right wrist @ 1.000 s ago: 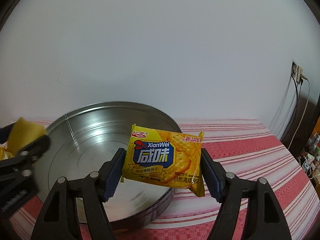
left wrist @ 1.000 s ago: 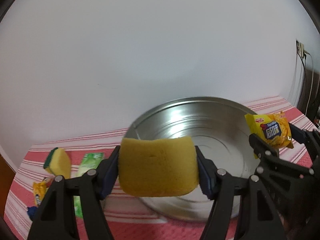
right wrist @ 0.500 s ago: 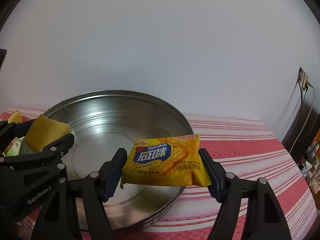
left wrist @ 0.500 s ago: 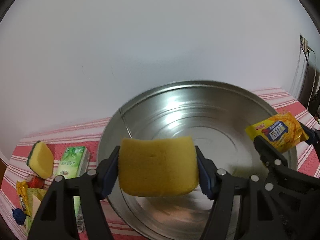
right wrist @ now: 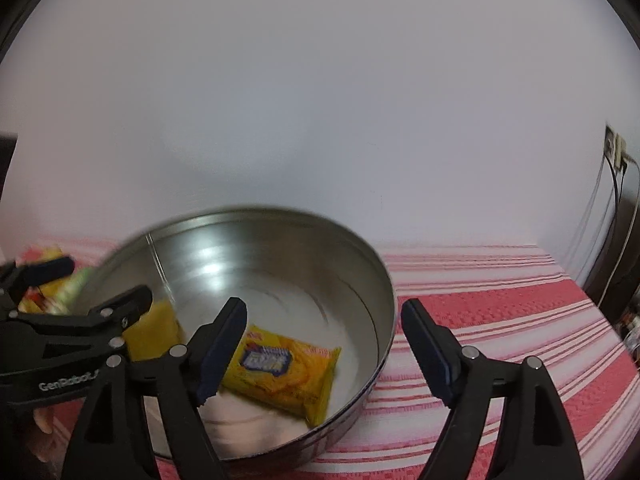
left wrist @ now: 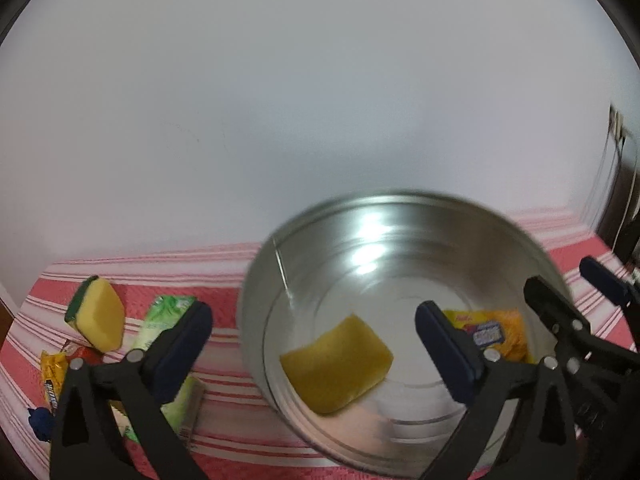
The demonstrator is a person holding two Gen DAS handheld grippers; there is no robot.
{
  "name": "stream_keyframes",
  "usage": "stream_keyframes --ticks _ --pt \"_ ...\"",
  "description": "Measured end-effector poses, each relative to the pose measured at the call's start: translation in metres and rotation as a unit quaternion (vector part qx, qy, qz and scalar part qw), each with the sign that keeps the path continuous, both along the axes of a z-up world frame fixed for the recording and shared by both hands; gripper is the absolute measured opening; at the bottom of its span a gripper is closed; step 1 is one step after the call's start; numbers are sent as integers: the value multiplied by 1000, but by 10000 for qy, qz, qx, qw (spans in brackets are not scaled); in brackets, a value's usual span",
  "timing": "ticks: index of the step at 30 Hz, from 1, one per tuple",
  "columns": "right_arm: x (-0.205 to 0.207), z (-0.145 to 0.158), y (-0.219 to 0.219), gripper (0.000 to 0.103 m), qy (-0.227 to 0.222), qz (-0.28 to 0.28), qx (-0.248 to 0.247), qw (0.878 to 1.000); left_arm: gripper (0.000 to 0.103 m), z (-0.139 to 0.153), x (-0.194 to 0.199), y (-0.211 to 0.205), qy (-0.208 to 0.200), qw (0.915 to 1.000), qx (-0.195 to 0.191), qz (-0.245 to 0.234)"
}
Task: Organize objects
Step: 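Drop the sponge and cracker packet into the silver tin with both grippers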
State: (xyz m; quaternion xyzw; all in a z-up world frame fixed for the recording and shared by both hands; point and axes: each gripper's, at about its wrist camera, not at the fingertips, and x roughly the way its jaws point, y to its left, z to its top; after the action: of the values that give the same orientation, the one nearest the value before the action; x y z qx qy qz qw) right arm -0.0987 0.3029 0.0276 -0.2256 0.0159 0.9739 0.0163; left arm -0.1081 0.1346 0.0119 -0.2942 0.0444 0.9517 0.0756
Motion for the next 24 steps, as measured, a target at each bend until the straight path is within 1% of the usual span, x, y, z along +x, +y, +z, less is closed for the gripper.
stream_keyframes --ticks 2,5,9,13,15,18,20,24 --pt "4 4 7 88 169 -166 -122 9996 103 5 4 -5 110 9999 51 -21" --pt "9 7 14 88 332 -528 -118 9980 103 7 6 -7 209 9998 16 55" --pt "11 8 27 88 384 -808 -381 9953 103 5 13 -14 326 9990 -74 302" --pt "7 6 28 88 328 -837 -422 9951 103 2 21 -22 459 9970 -412 463" --pt "6 6 24 88 329 -815 -362 9955 103 2 25 -27 453 9966 -480 495" --pt "9 5 19 88 359 -768 -271 9960 103 -1 29 -35 455 9963 -476 556" --pt "14 8 10 88 369 -732 -277 9963 103 -2 32 -38 511 9954 -518 620" --pt "22 7 8 88 447 -685 -344 9961 103 -3 46 -49 633 9930 -683 720"
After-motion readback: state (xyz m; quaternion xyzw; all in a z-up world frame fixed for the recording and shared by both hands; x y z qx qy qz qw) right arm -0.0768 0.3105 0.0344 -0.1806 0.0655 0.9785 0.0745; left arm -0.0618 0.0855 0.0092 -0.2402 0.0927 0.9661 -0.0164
